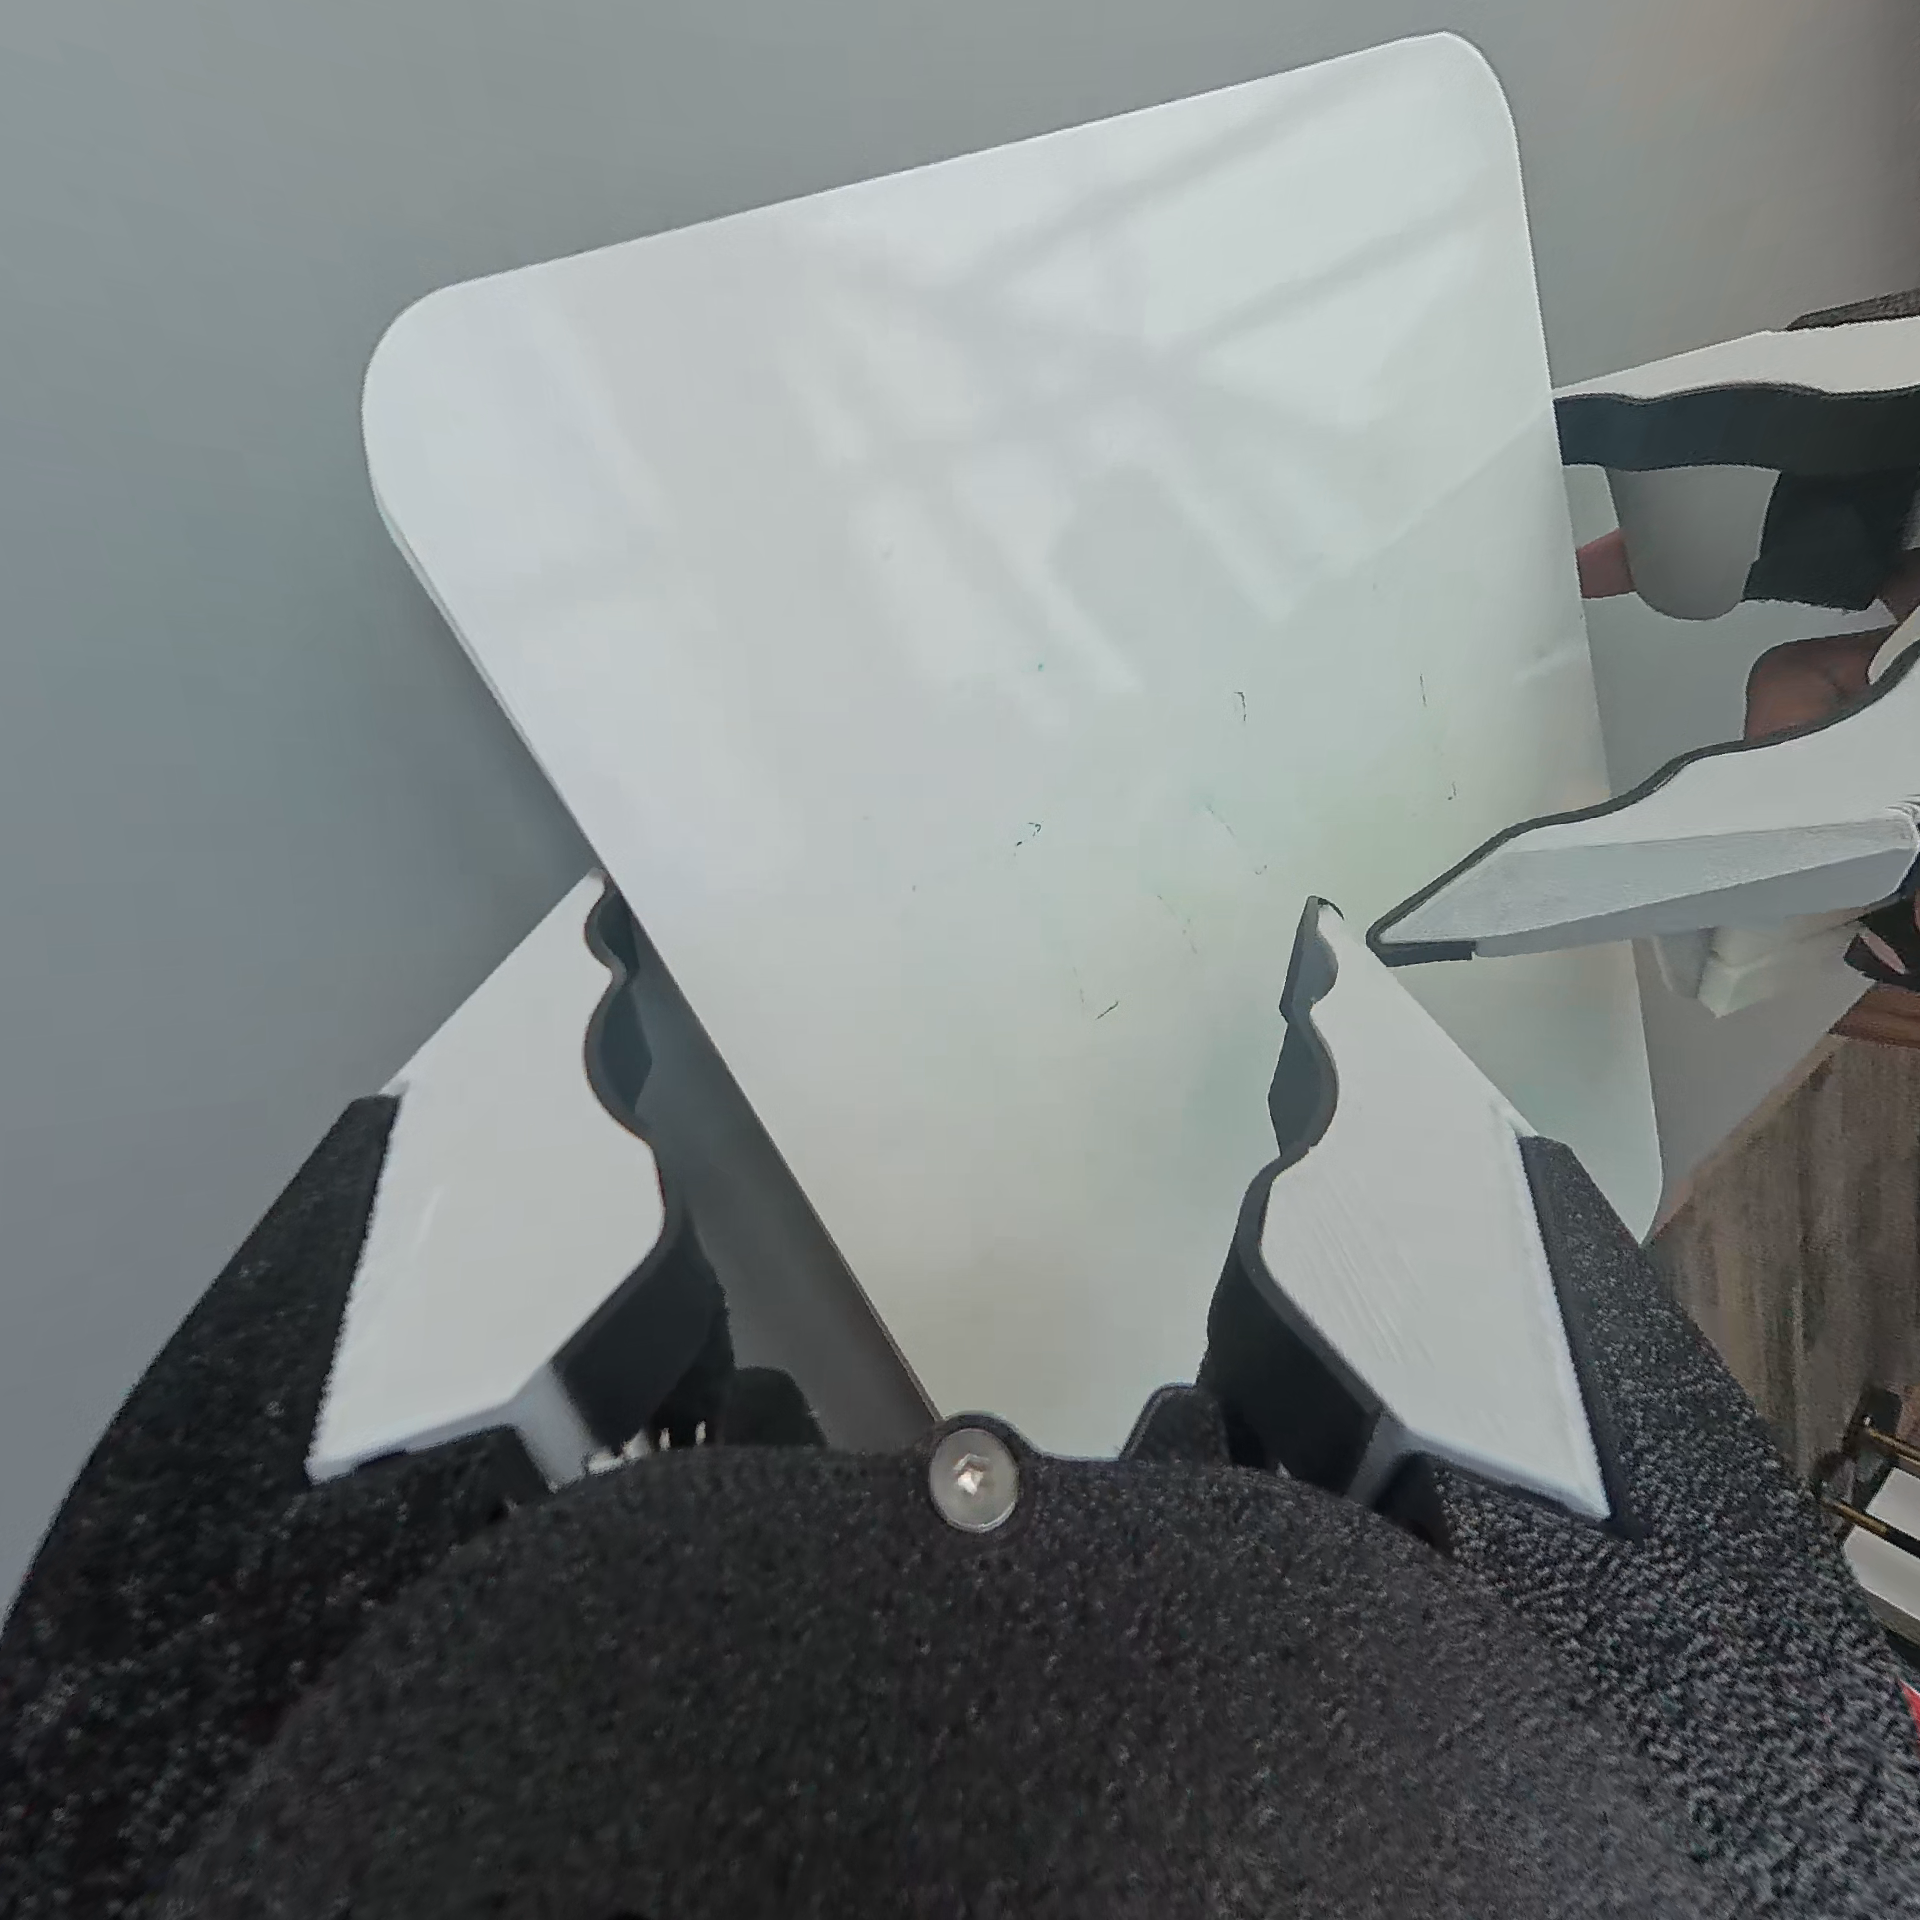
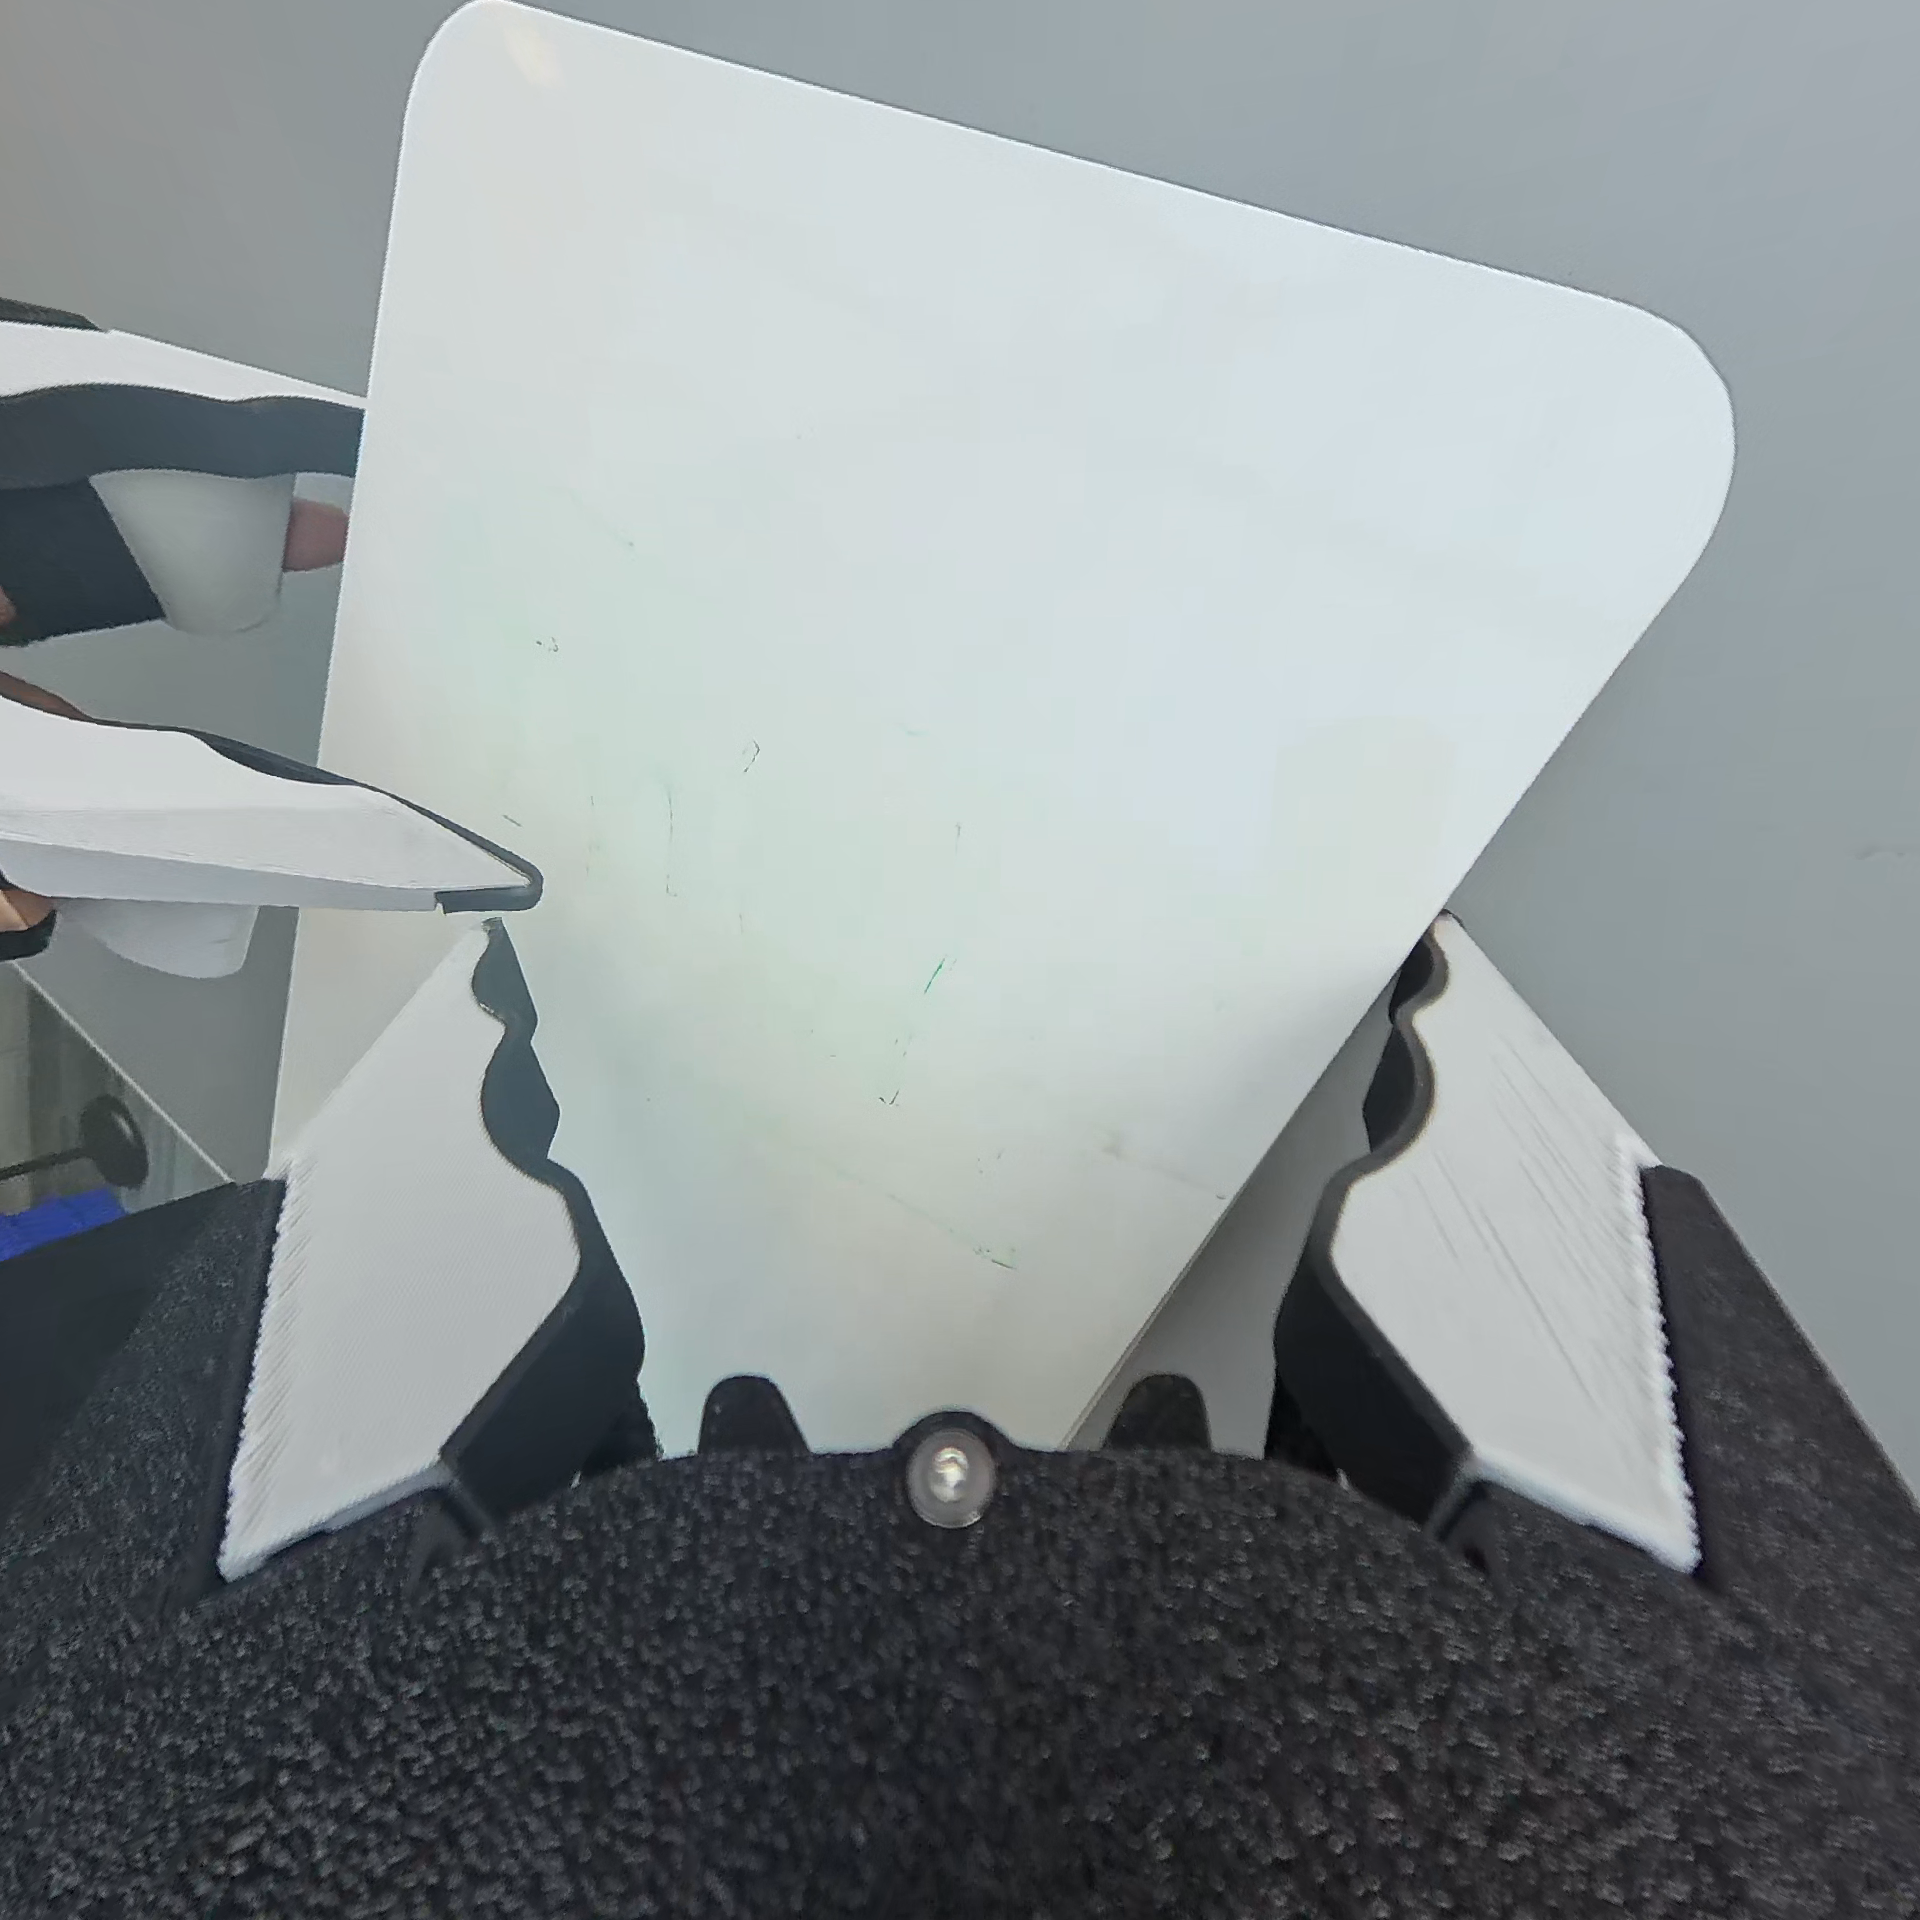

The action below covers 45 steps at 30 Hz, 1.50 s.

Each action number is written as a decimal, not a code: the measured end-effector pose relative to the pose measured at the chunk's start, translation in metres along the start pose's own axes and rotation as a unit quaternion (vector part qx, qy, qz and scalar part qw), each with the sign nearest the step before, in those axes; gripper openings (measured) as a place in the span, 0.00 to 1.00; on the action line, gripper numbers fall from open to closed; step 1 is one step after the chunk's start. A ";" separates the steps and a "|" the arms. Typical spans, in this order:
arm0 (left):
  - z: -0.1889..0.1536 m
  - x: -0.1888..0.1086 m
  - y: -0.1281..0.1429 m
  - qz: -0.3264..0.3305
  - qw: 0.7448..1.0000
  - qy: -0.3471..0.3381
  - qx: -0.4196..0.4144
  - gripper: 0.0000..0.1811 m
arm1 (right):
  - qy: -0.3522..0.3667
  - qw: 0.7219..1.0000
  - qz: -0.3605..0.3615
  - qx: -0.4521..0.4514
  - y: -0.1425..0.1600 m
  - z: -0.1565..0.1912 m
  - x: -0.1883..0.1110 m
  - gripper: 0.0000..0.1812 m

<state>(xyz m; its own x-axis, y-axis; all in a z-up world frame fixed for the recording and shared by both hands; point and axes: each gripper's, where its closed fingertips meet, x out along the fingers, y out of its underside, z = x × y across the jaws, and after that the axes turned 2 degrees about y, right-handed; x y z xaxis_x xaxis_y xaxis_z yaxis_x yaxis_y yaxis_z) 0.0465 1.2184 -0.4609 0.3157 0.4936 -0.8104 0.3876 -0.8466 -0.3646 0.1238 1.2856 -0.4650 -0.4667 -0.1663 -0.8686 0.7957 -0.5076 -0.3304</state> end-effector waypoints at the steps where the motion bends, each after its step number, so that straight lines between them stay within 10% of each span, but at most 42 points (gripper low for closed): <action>1: 0.000 0.000 0.000 0.000 1.000 -0.001 0.000 0.68 | 0.000 1.000 0.003 0.001 0.000 0.000 0.000 0.87; 11: 0.007 -0.027 0.015 -0.060 0.996 0.020 -0.056 0.62 | 0.011 0.998 -0.047 0.030 0.009 -0.010 -0.024 0.82; 21: -0.042 -0.048 0.159 -0.057 0.996 0.016 -0.062 0.57 | 0.045 0.995 -0.035 0.080 0.176 0.056 -0.044 0.80; 45: -0.062 -0.041 0.166 -0.081 0.995 -0.030 -0.046 0.51 | 0.049 0.996 -0.066 0.028 0.187 0.082 -0.032 0.83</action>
<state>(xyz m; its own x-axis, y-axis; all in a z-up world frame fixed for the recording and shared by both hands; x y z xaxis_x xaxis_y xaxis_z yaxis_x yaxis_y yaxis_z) 0.1514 1.0697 -0.4603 0.1909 0.6070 -0.7714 0.5072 -0.7338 -0.4519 0.2556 1.1267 -0.4682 -0.5236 -0.0126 -0.8519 0.7058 -0.5664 -0.4255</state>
